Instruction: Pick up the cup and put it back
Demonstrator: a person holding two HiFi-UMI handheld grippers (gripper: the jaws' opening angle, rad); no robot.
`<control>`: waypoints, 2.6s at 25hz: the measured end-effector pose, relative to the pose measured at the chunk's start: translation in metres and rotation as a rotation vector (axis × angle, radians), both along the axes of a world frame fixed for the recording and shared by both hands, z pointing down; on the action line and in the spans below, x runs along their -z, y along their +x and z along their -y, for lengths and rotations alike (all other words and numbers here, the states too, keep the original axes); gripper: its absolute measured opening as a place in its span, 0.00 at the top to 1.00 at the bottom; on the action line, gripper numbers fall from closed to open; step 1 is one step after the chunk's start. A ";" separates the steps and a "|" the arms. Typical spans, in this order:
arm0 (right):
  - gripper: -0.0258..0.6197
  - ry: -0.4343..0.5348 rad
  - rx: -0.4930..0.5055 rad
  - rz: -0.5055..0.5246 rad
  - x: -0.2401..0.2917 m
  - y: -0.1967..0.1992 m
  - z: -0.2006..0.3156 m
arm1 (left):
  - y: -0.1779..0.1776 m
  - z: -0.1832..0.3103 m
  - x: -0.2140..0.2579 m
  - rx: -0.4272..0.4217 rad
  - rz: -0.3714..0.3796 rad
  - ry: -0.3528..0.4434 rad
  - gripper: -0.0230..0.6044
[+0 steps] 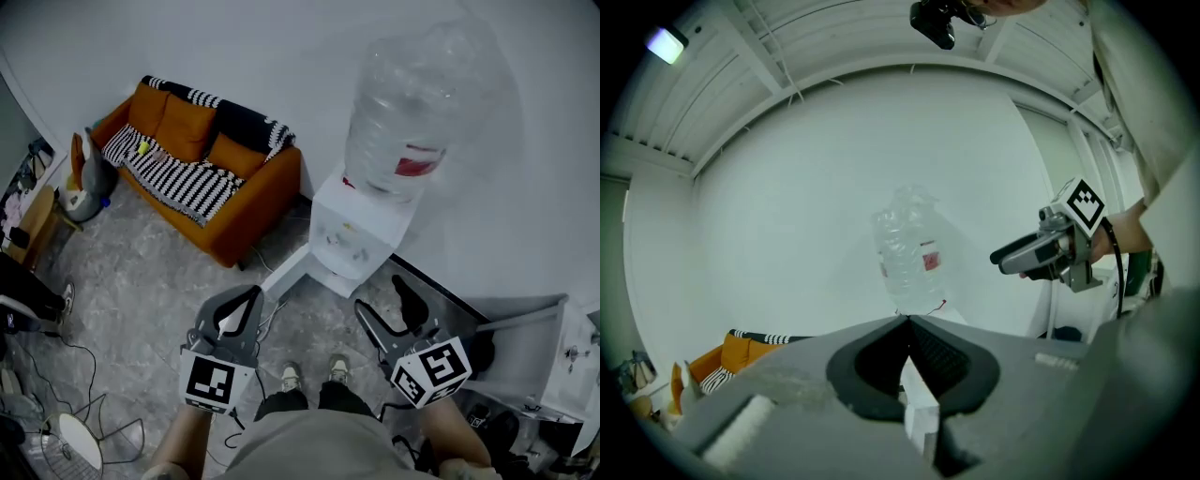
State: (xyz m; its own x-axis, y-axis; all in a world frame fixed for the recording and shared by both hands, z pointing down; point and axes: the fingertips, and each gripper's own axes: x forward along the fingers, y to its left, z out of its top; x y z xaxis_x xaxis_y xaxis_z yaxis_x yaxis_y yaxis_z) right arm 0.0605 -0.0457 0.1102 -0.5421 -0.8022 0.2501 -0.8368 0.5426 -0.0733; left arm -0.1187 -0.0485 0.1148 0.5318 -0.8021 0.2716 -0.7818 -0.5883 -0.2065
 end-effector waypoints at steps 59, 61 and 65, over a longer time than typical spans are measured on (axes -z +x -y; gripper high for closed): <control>0.52 -0.053 0.192 -0.104 -0.655 0.003 0.153 | 0.056 0.155 -0.615 -0.012 0.030 0.069 0.96; 0.52 -0.031 0.186 -0.146 -0.680 0.006 0.157 | 0.060 0.157 -0.637 -0.038 0.045 0.081 0.96; 0.52 -0.014 0.161 -0.190 -0.724 0.012 0.166 | 0.062 0.163 -0.676 -0.073 0.035 0.090 0.96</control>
